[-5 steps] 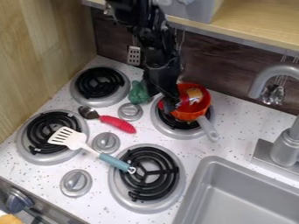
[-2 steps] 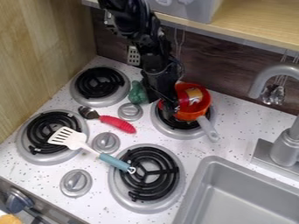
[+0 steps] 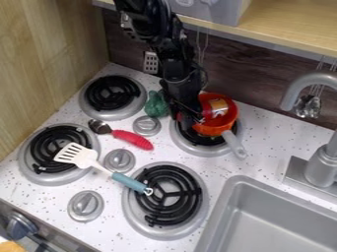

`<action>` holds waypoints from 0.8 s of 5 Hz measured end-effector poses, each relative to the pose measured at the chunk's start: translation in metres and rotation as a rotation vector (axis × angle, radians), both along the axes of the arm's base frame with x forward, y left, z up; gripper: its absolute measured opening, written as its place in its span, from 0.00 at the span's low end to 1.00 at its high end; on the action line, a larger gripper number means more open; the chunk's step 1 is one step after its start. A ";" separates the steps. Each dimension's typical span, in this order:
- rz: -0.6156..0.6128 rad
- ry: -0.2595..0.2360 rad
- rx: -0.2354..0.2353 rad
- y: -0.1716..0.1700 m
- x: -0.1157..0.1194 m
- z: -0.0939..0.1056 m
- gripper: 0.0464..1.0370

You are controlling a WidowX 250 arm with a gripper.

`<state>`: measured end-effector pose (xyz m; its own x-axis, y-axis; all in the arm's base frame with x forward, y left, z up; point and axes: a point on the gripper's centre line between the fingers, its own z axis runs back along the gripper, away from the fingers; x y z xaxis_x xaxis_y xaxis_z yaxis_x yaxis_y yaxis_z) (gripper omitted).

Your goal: Move the bottle in the left side of the burner

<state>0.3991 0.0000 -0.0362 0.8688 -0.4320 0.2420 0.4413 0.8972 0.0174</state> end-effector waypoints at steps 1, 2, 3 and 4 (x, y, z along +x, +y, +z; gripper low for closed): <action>0.002 0.006 -0.001 0.000 0.000 0.000 0.27; 0.019 0.024 0.016 0.000 -0.003 0.001 0.27; 0.038 -0.011 0.035 -0.008 -0.006 0.015 0.27; 0.071 -0.046 0.054 -0.015 -0.009 0.028 0.27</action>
